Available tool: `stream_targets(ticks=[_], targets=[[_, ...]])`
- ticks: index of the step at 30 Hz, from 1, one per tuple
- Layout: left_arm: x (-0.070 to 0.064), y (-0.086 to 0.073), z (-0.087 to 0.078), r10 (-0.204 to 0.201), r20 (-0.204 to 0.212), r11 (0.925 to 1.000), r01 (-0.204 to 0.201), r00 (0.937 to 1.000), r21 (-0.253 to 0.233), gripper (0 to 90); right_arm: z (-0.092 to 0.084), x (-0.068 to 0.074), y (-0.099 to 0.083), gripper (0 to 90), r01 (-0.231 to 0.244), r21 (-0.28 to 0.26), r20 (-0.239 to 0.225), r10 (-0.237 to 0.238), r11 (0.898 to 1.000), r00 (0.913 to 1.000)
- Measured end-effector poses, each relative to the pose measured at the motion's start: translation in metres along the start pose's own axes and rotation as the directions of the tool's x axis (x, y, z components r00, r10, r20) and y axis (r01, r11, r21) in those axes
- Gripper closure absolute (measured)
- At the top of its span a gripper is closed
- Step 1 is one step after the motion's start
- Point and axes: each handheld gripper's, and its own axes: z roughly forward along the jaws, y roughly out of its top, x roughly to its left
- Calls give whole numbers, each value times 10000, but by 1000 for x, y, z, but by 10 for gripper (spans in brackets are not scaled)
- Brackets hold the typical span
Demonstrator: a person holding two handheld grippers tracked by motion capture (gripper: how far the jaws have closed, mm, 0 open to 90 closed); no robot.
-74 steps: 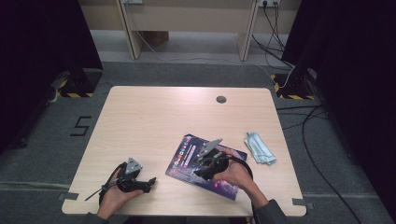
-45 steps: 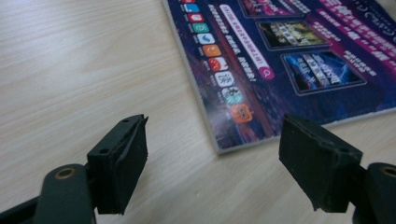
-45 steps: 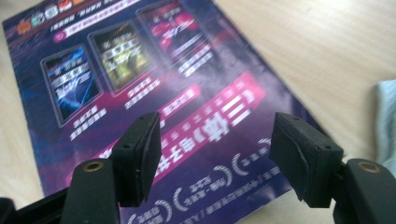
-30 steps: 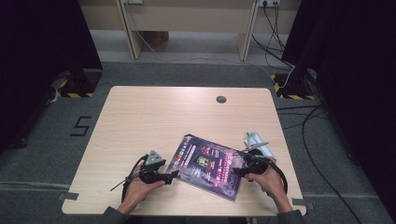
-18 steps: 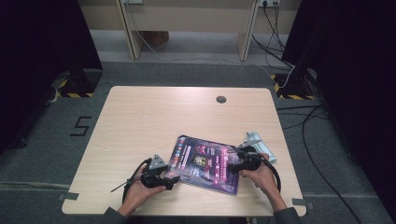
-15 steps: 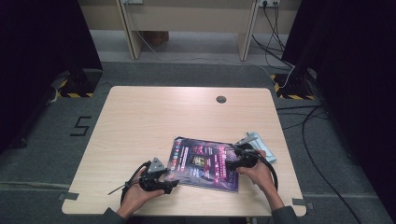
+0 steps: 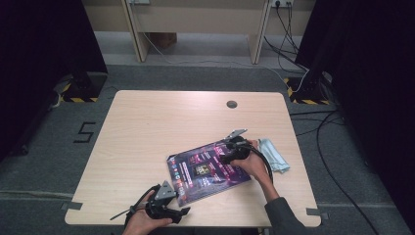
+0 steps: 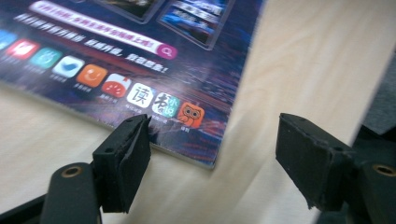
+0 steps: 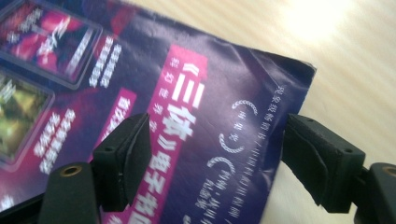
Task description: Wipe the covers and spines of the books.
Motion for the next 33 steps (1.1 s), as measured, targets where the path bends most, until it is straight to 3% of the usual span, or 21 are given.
stream_targets(ticks=[3,6,8,11,14,17,22,30,33], targets=[[-4,0,0,33,132,10000,-33,9999,10,260,2,2,3,258,341,-155,-26,-341,9993,9994],[0,1,-2,-122,211,9999,124,9997,-80,278,-5,-1,0,290,-59,-160,-24,59,9999,10000],[7,2,-4,-222,-54,9995,221,9997,-210,275,-14,-1,-7,287,-370,-76,-236,368,9993,9990],[19,6,-5,-556,-395,9973,536,9977,-500,268,-27,3,-22,286,-171,44,-369,172,9998,9992],[30,12,-6,-509,-897,9965,447,9947,-701,263,-42,6,-37,283,-259,-31,-290,258,9997,9992],[41,19,-5,-504,-1383,9954,384,9891,-878,260,-57,6,-52,285,-458,-212,-202,453,9987,9988],[66,31,5,-719,-2357,9945,517,9692,-907,255,-67,12,-74,286,-462,-240,-133,459,9986,9989],[91,45,16,-1046,-2989,9908,734,9485,-1138,277,-65,29,-84,287,0,-74,-135,-1,10000,9999],[97,49,21,-972,-3073,9920,672,9466,-1066,288,-63,32,-84,287,171,-15,-113,-171,9999,9998]])
